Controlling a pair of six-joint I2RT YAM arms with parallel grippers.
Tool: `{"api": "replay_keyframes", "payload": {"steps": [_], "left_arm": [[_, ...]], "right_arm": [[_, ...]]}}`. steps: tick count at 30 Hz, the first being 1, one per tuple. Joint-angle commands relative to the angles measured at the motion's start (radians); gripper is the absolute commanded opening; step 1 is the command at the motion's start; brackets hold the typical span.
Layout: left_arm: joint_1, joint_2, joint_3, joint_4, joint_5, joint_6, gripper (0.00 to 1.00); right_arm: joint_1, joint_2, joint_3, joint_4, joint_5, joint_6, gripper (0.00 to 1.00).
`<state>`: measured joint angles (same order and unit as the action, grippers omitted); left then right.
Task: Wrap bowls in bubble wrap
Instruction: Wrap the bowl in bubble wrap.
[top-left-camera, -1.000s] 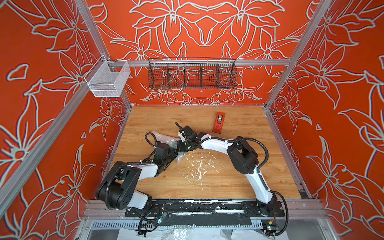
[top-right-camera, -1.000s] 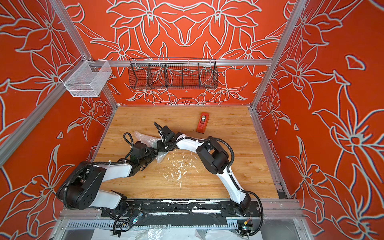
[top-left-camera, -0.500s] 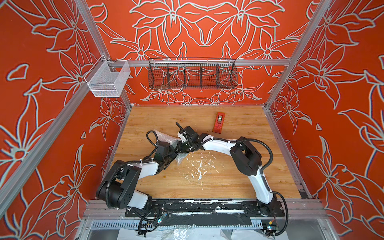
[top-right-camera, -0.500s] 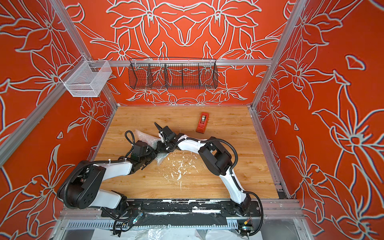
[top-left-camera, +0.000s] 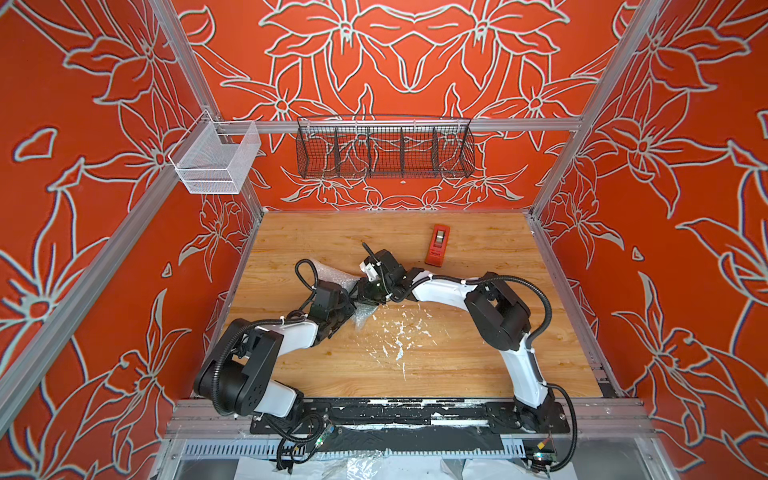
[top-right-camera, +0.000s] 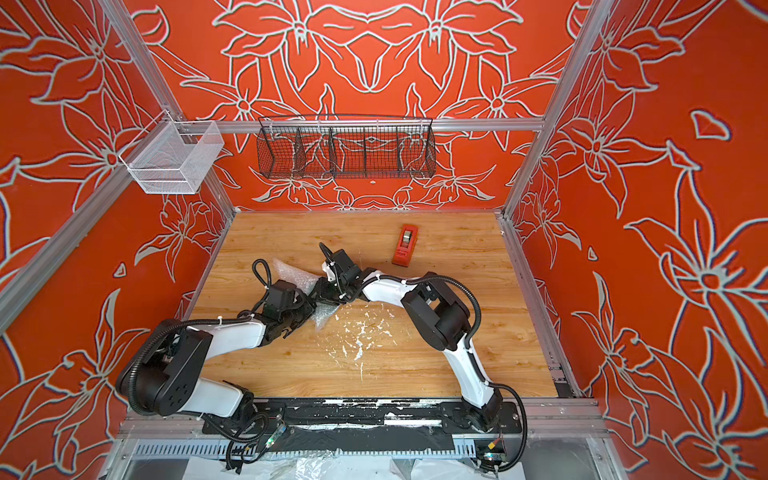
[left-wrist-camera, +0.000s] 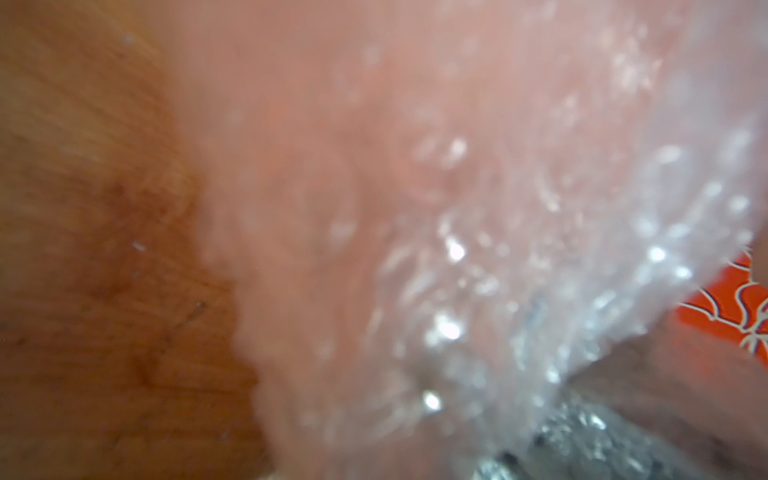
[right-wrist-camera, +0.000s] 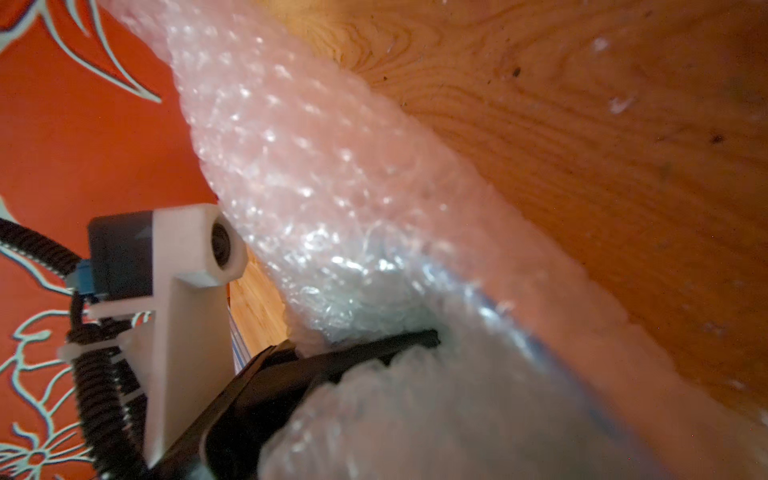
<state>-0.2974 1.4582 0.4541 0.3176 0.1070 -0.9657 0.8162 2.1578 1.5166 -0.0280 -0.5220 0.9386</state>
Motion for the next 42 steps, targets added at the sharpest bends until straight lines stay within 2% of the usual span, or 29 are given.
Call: {"api": "replay_keyframes", "payload": {"steps": [1,13,18,26,33,39,42], "left_arm": [[-0.027,0.006,-0.011,-0.145,0.052,0.027,0.04],[-0.051,0.004,0.009,-0.148,0.092,0.056,0.01],[-0.05,0.007,0.004,-0.146,0.09,0.053,0.01],[-0.051,-0.032,0.006,-0.163,0.069,0.057,0.01],[-0.051,-0.061,0.018,-0.207,0.04,0.056,0.25],[-0.048,-0.077,0.013,-0.22,0.036,0.043,0.33],[-0.045,-0.109,-0.004,-0.235,0.009,0.023,0.41]], "right_arm": [[-0.015,-0.017,-0.013,0.046,0.0,0.053,0.39],[-0.033,0.062,-0.007,0.21,-0.059,0.134,0.33],[-0.034,0.098,0.033,0.17,-0.049,0.124,0.29],[-0.035,0.125,0.053,0.036,0.035,0.056,0.25],[-0.038,0.161,0.056,0.019,0.048,0.04,0.23],[-0.038,0.169,0.063,-0.001,0.068,0.025,0.22],[-0.036,0.17,0.064,-0.003,0.068,0.019,0.22]]}}
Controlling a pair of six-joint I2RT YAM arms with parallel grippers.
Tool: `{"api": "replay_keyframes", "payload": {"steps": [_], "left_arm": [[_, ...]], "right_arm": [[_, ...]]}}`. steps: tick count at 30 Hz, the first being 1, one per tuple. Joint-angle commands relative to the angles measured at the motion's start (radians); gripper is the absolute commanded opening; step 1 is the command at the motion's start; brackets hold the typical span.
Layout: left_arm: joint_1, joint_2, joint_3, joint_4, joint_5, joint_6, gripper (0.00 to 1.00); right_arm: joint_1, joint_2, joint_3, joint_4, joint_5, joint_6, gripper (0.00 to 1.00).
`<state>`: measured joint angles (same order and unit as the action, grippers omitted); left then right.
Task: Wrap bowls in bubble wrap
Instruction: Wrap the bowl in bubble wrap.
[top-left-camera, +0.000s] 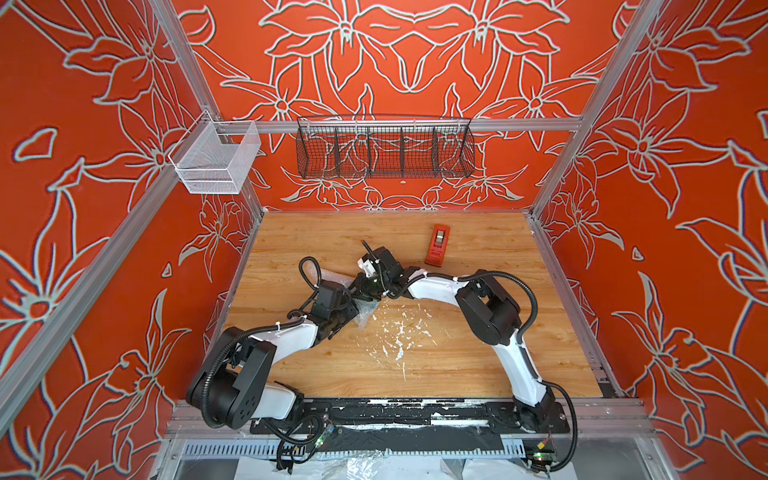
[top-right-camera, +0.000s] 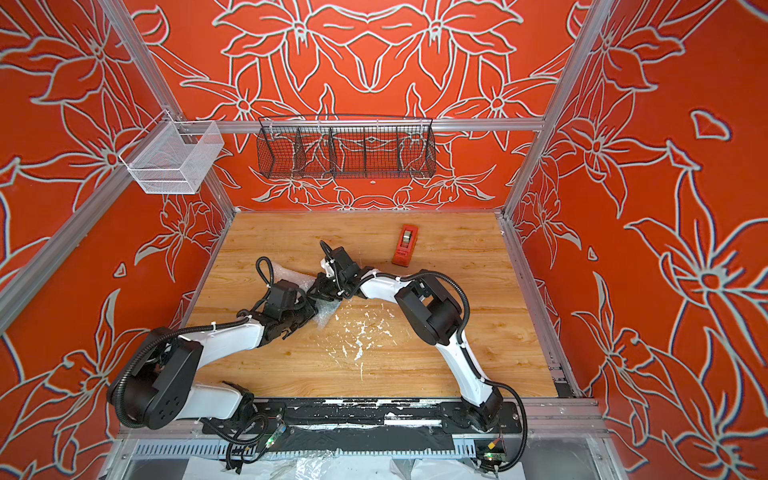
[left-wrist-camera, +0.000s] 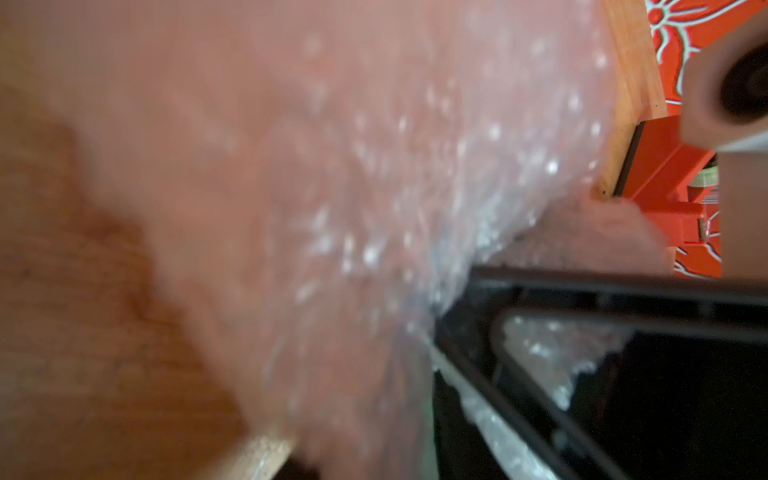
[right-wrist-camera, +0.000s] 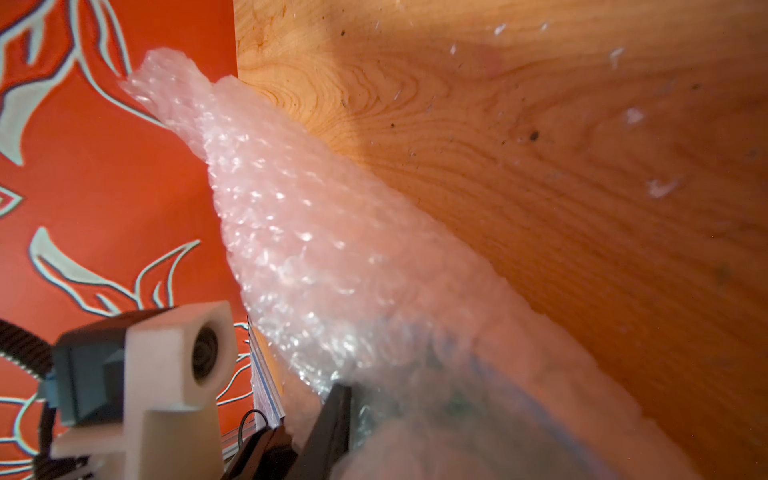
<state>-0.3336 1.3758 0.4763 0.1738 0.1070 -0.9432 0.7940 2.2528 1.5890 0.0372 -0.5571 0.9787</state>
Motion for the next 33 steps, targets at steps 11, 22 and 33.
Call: {"api": "replay_keyframes", "payload": {"steps": [11,22,33], "left_arm": [[0.037,-0.172,-0.075,-0.249,-0.107,-0.059,0.7],[0.041,-0.445,-0.139,-0.275,-0.111,-0.104,0.97],[0.041,-0.339,-0.127,-0.128,-0.021,-0.078,0.97]], "right_arm": [[-0.007,0.068,0.003,-0.108,0.134,-0.055,0.22],[-0.005,0.086,0.018,-0.141,0.159,-0.071,0.22],[0.003,0.097,0.043,-0.166,0.164,-0.077,0.22]]}}
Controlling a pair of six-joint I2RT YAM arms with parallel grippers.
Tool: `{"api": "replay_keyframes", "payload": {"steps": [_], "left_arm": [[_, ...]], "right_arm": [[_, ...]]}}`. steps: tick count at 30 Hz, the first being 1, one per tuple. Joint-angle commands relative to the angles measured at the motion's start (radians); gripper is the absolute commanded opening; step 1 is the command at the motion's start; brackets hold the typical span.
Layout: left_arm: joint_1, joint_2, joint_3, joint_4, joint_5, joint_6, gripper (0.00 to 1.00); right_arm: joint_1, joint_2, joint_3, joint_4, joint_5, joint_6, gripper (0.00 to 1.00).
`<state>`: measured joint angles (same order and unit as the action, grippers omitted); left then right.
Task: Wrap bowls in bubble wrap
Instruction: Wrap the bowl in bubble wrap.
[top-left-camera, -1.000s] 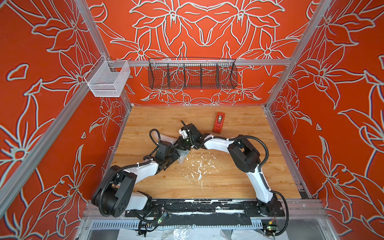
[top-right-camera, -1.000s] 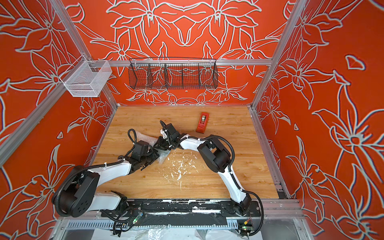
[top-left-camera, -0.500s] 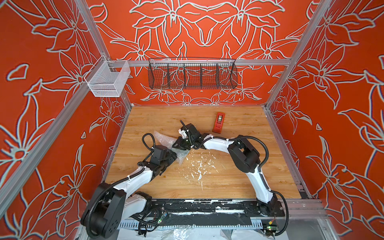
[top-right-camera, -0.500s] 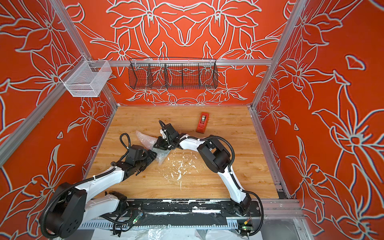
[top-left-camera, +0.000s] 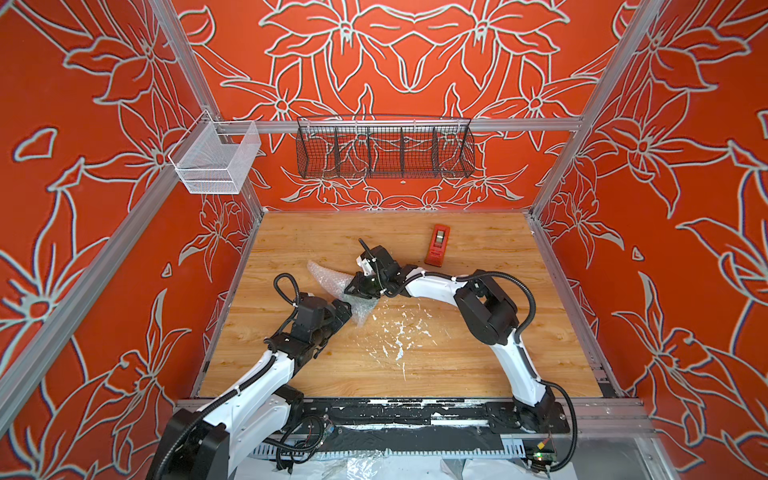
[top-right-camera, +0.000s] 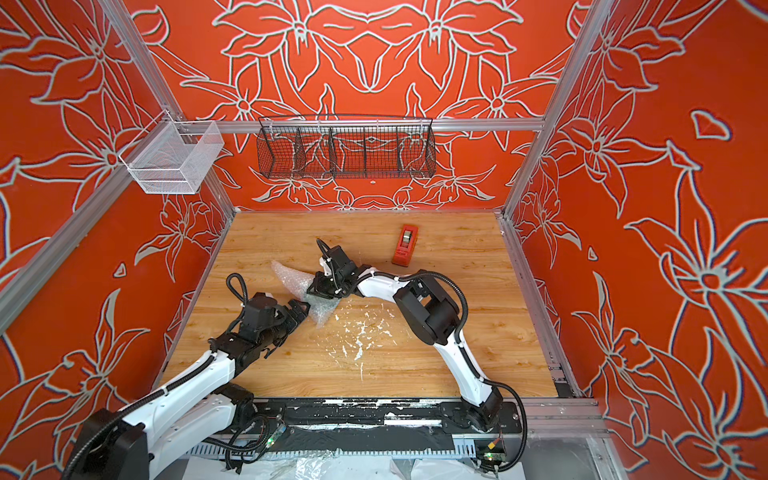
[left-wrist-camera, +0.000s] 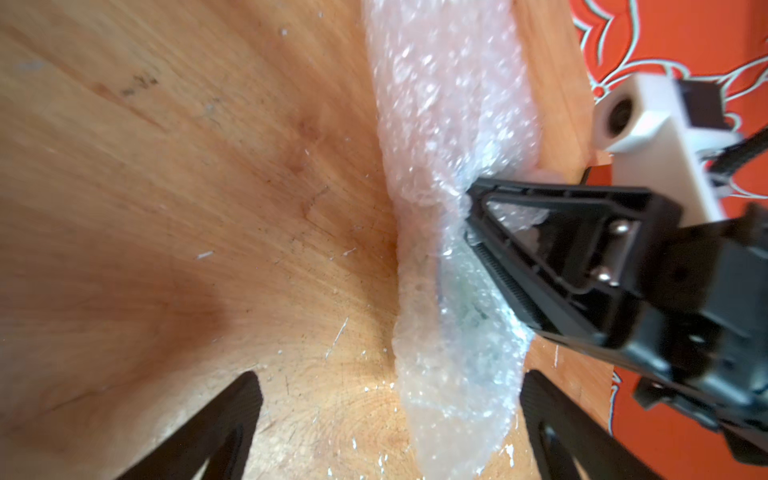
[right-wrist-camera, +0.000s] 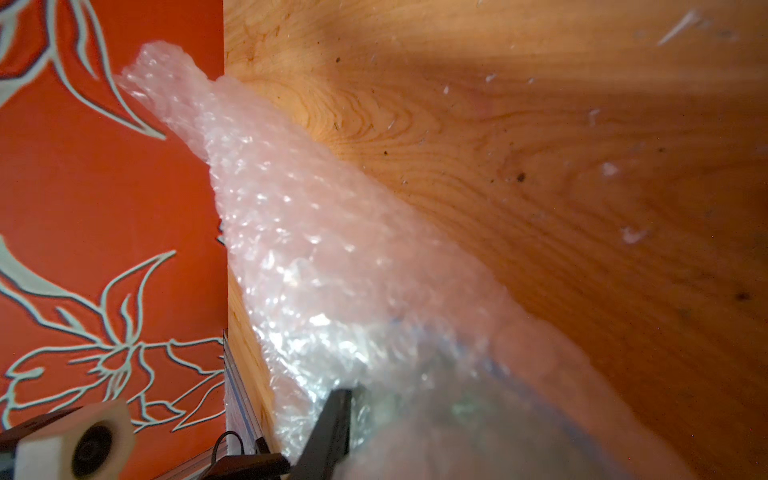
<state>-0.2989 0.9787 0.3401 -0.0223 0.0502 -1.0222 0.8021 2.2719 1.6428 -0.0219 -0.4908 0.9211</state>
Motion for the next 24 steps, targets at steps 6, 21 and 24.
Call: {"api": "replay_keyframes", "payload": {"steps": [6,21,24], "left_arm": [[0.006,0.144,-0.008,0.217,0.08,-0.029,0.97],[0.006,0.023,-0.038,0.178,0.027,-0.043,0.97],[0.007,0.08,-0.014,0.199,0.044,-0.026,0.97]], "right_arm": [[-0.002,0.082,-0.011,-0.11,0.096,-0.019,0.21],[-0.003,0.09,-0.023,-0.091,0.092,-0.009,0.21],[-0.002,0.095,-0.02,-0.087,0.09,-0.005,0.2]]}}
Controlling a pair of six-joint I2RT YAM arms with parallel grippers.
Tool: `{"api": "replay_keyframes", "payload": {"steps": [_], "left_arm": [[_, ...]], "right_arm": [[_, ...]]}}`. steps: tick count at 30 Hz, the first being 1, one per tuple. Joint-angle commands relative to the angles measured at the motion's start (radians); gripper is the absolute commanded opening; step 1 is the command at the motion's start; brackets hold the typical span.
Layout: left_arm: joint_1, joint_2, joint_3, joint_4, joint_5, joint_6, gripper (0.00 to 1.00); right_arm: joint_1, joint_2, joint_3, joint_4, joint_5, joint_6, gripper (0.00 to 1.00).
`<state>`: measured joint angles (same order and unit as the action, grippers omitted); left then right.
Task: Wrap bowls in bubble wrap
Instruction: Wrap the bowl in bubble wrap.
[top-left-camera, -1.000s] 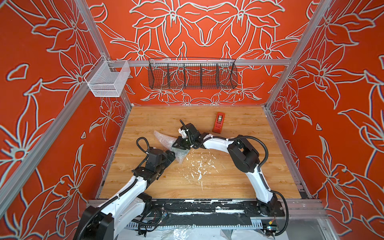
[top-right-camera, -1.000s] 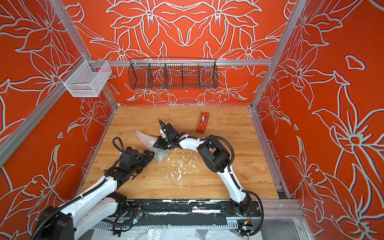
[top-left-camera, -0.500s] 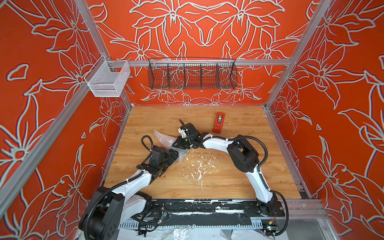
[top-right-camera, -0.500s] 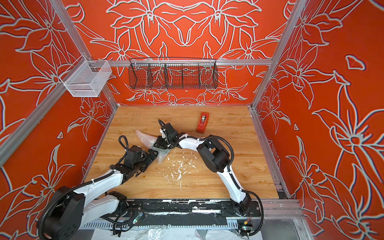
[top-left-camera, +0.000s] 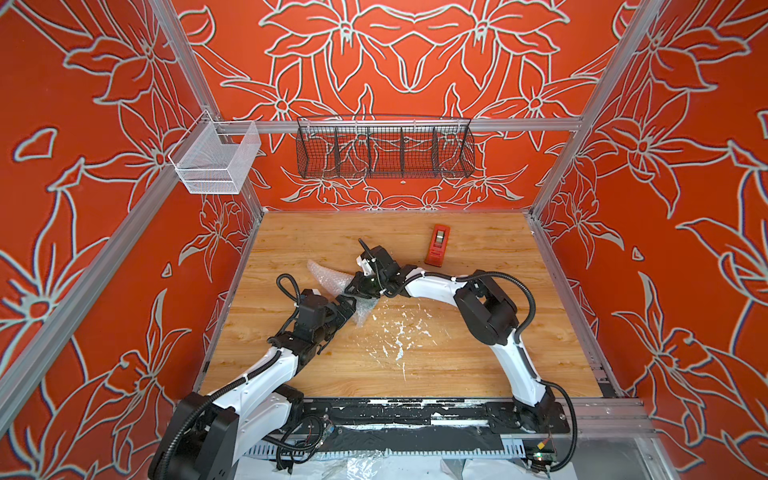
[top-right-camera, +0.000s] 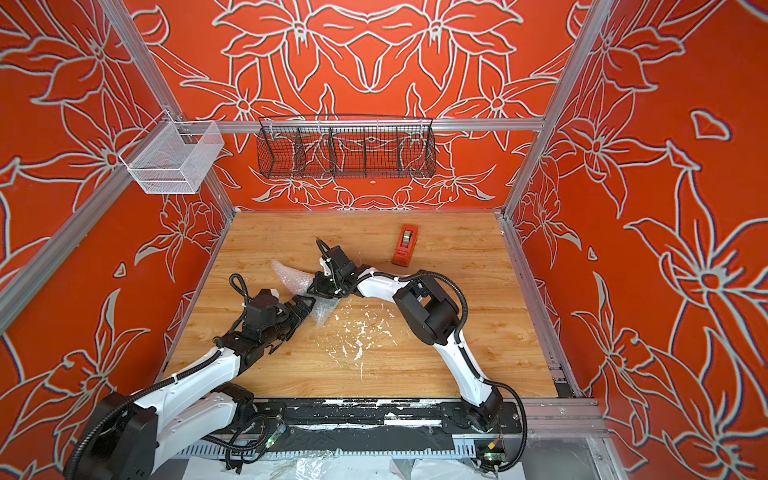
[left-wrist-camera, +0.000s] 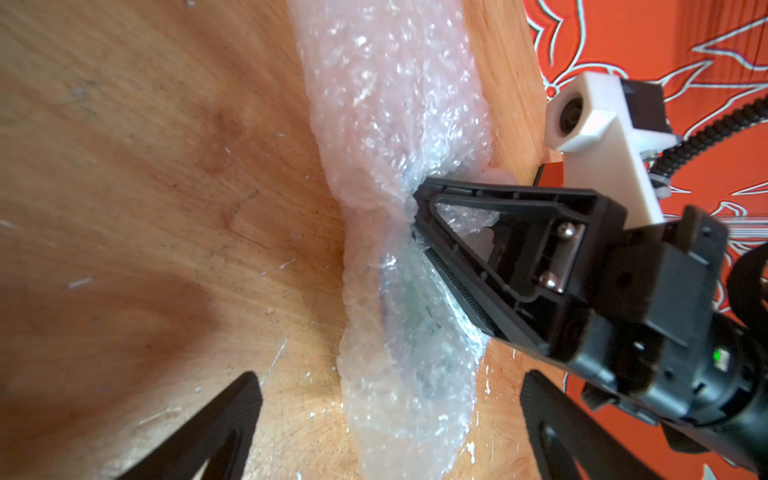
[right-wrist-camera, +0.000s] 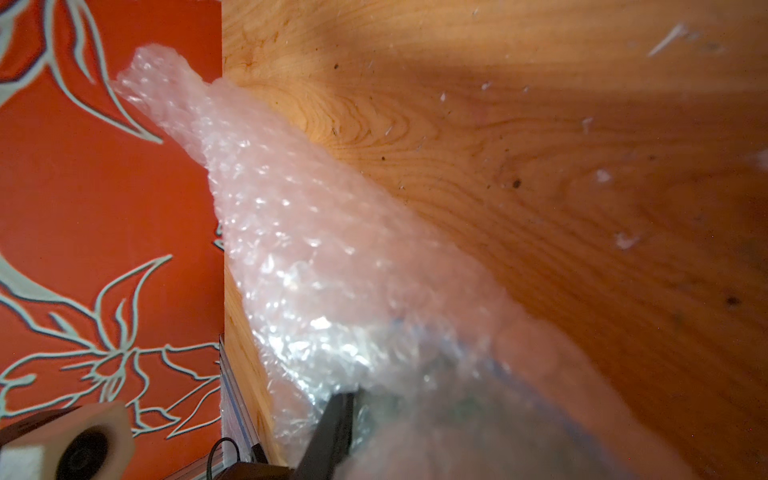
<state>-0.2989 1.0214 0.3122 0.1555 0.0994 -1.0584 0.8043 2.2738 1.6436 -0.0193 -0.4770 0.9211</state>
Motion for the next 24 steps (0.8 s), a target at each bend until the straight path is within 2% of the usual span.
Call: {"api": "replay_keyframes", "payload": {"steps": [1,8,18,21,24], "left_arm": [[0.007,0.067,0.019,0.043,0.008,0.011,0.97],[0.007,0.174,0.018,0.185,0.035,-0.014,0.98],[0.006,0.225,0.029,0.23,0.035,-0.02,0.99],[0.007,0.251,0.041,0.22,0.026,-0.012,0.97],[0.017,0.293,0.065,0.211,0.017,0.008,0.85]], "right_arm": [[-0.003,0.093,-0.019,-0.09,0.076,-0.005,0.2],[-0.002,0.088,-0.029,-0.084,0.074,-0.003,0.2],[-0.002,0.09,-0.037,-0.073,0.067,0.004,0.19],[-0.003,0.089,-0.044,-0.058,0.061,0.009,0.19],[-0.003,0.076,-0.059,-0.046,0.058,0.014,0.19]]}}
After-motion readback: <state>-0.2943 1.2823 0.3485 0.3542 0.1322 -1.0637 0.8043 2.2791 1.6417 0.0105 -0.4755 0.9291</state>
